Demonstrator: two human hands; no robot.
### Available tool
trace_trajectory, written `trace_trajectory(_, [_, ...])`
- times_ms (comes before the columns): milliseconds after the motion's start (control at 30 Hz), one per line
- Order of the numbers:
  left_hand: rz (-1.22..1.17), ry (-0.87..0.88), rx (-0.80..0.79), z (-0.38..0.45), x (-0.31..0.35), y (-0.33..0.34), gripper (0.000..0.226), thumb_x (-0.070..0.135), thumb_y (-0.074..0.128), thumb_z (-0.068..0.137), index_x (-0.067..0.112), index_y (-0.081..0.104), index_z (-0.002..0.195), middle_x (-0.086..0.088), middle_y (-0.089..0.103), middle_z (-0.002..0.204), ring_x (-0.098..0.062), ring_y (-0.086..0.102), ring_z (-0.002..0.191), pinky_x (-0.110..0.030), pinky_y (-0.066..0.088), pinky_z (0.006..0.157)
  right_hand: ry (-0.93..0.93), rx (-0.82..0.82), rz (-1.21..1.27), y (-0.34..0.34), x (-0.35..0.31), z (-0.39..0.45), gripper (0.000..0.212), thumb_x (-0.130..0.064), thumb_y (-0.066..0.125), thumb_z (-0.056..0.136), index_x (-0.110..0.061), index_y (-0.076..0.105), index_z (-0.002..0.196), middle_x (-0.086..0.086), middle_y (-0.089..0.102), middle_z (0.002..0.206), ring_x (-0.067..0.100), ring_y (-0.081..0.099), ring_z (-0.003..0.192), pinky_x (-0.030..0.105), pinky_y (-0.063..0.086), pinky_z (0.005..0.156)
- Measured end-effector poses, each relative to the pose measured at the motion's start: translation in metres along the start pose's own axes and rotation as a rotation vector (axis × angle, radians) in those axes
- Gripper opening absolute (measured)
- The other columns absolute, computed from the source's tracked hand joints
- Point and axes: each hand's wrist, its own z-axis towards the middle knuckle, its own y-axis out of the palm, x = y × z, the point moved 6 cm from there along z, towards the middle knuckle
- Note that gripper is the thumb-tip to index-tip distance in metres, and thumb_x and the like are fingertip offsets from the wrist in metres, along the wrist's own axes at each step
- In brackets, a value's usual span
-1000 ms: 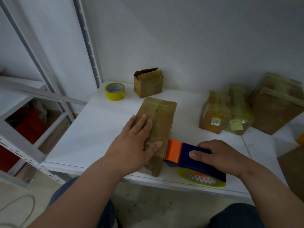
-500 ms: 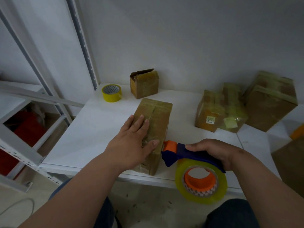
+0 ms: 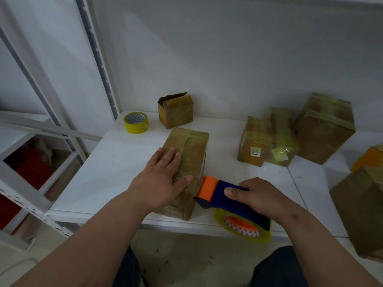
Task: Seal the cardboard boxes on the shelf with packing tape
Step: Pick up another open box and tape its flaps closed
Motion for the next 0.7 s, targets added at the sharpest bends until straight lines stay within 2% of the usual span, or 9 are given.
trace_trajectory(200, [0.022, -0.004, -0.004, 0.0, 0.001, 0.0, 0.08, 0.068, 0.026, 0.092, 0.027, 0.003, 0.156, 0.01, -0.008, 0.163, -0.013, -0.02, 0.147, -0.032, -0.003, 0.12, 0.081, -0.067, 0.096, 0.001, 0.001, 0.007, 0.047, -0.057, 0.063, 0.083, -0.011, 0.064, 0.073, 0.007, 0.068, 0.077, 0.019, 0.062, 0.065, 0.028, 0.045, 0.065])
trace_trajectory(300, [0.013, -0.007, -0.013, 0.001, -0.001, 0.0, 0.079, 0.068, 0.026, 0.093, 0.027, 0.003, 0.156, 0.011, -0.009, 0.163, -0.013, -0.02, 0.147, -0.032, -0.003, 0.12, 0.198, -0.165, 0.276, 0.006, 0.009, 0.015, 0.043, -0.049, 0.069, 0.081, -0.008, 0.072, 0.091, 0.008, 0.074, 0.085, 0.022, 0.068, 0.075, 0.03, 0.052, 0.072])
trace_trajectory(400, [0.014, -0.009, -0.018, -0.001, -0.002, -0.001, 0.078, 0.067, 0.026, 0.093, 0.028, 0.002, 0.156, 0.012, -0.01, 0.162, -0.012, -0.02, 0.147, -0.032, -0.004, 0.119, 0.268, -0.263, 0.136, 0.021, 0.019, 0.015, 0.046, -0.049, 0.073, 0.077, -0.009, 0.069, 0.102, 0.007, 0.071, 0.095, 0.021, 0.067, 0.087, 0.031, 0.053, 0.08])
trace_trajectory(467, [0.005, -0.008, -0.011, -0.002, -0.001, -0.002, 0.078, 0.067, 0.026, 0.093, 0.028, 0.001, 0.156, 0.012, -0.011, 0.162, -0.011, -0.021, 0.147, -0.031, -0.004, 0.119, 0.29, -0.225, 0.179, 0.023, 0.027, 0.013, 0.05, -0.049, 0.075, 0.075, -0.008, 0.069, 0.103, 0.009, 0.072, 0.097, 0.025, 0.068, 0.091, 0.033, 0.054, 0.083])
trace_trajectory(567, [-0.036, -0.018, -0.003, -0.003, -0.002, -0.001, 0.079, 0.066, 0.028, 0.094, 0.028, -0.003, 0.156, 0.015, -0.011, 0.162, -0.009, -0.021, 0.146, -0.03, -0.002, 0.119, 0.247, -0.124, 0.356, 0.009, 0.033, 0.005, 0.05, -0.051, 0.072, 0.076, -0.005, 0.073, 0.096, 0.012, 0.076, 0.087, 0.03, 0.071, 0.085, 0.038, 0.055, 0.083])
trace_trajectory(633, [-0.097, -0.028, 0.027, -0.003, -0.003, -0.002, 0.076, 0.06, 0.028, 0.097, 0.027, -0.008, 0.155, 0.016, -0.01, 0.161, -0.007, -0.019, 0.147, -0.03, 0.0, 0.119, 0.178, -0.017, 0.357, -0.005, 0.034, -0.003, 0.049, -0.052, 0.069, 0.079, -0.004, 0.072, 0.09, 0.012, 0.075, 0.082, 0.031, 0.072, 0.079, 0.037, 0.055, 0.076])
trace_trajectory(700, [-0.229, -0.034, 0.069, -0.003, -0.002, -0.008, 0.068, 0.05, 0.03, 0.101, 0.026, -0.005, 0.155, 0.013, -0.008, 0.162, -0.008, -0.014, 0.148, -0.029, -0.001, 0.119, 0.091, 0.118, 0.316, -0.015, 0.03, -0.013, 0.046, -0.051, 0.066, 0.081, -0.005, 0.07, 0.085, 0.01, 0.074, 0.077, 0.03, 0.071, 0.073, 0.033, 0.051, 0.066])
